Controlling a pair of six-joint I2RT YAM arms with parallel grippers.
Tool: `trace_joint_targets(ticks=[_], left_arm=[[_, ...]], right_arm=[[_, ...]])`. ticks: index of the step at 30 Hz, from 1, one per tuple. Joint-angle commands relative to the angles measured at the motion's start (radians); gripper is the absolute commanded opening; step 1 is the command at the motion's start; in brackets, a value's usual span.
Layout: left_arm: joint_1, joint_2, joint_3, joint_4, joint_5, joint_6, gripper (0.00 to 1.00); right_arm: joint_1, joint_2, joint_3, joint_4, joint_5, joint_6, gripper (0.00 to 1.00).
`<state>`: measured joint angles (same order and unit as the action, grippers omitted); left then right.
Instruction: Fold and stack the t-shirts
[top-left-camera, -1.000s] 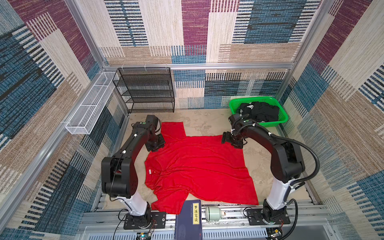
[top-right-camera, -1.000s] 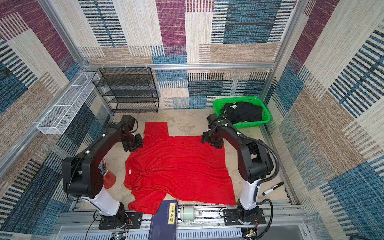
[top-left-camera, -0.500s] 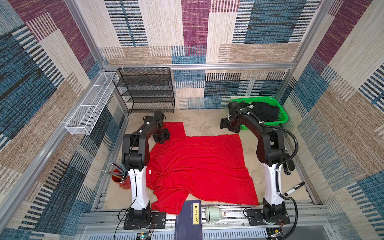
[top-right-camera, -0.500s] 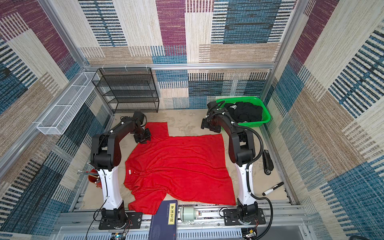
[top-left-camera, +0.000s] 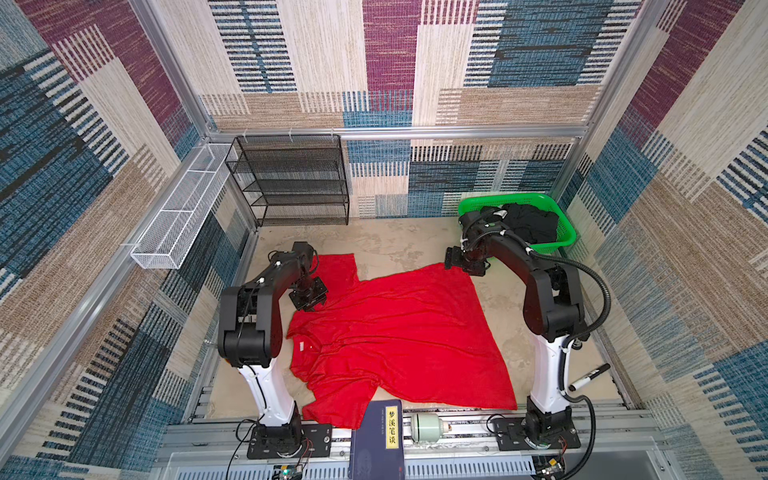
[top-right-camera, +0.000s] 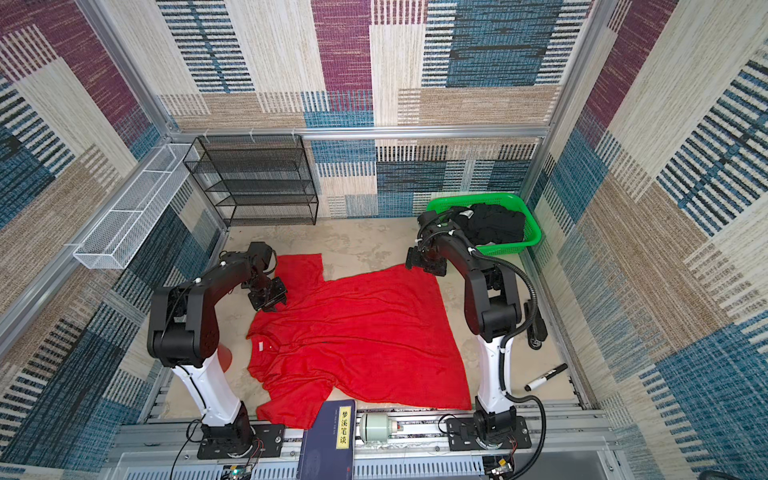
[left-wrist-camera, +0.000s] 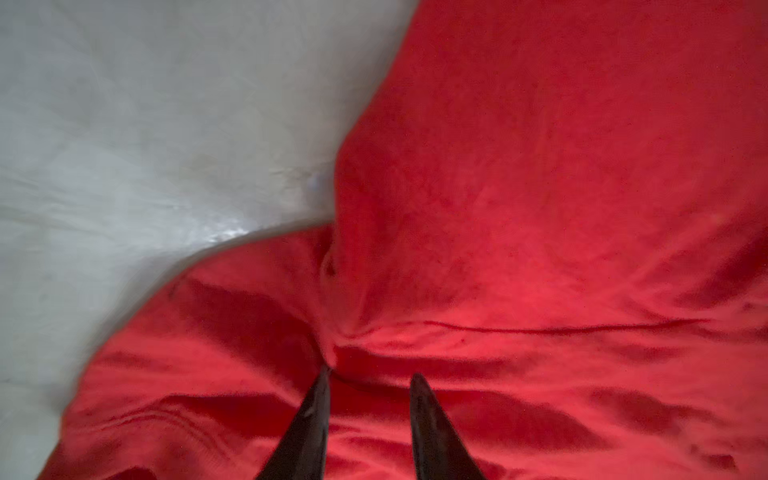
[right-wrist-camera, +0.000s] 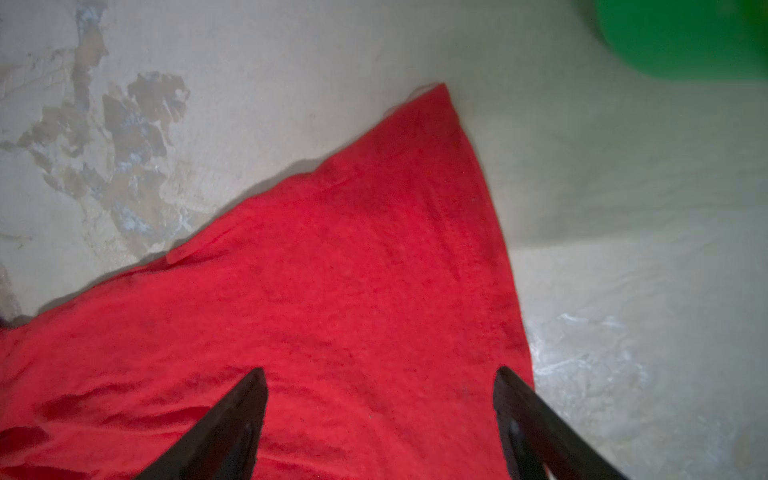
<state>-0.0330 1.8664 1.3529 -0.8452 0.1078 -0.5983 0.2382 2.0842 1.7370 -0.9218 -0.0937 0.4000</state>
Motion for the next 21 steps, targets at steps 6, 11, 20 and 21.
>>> trace_joint_targets(ticks=[6, 11, 20, 21], left_arm=[[0.035, 0.154, 0.343, -0.044, -0.068, 0.055, 0.36], [0.073, 0.317, 0.545, -0.027, -0.079, 0.044, 0.37], [0.108, 0.472, 0.684, 0.009, -0.015, 0.069, 0.4], [0.109, 0.48, 0.688, 0.014, -0.011, 0.069, 0.4]], right_arm=[[0.0, 0.078, 0.121, 0.016, 0.046, 0.004, 0.83], [0.0, 0.194, 0.294, -0.029, 0.123, -0.022, 0.76], [-0.002, 0.313, 0.396, -0.025, 0.187, -0.05, 0.67], [-0.002, 0.315, 0.395, -0.023, 0.188, -0.05, 0.67]])
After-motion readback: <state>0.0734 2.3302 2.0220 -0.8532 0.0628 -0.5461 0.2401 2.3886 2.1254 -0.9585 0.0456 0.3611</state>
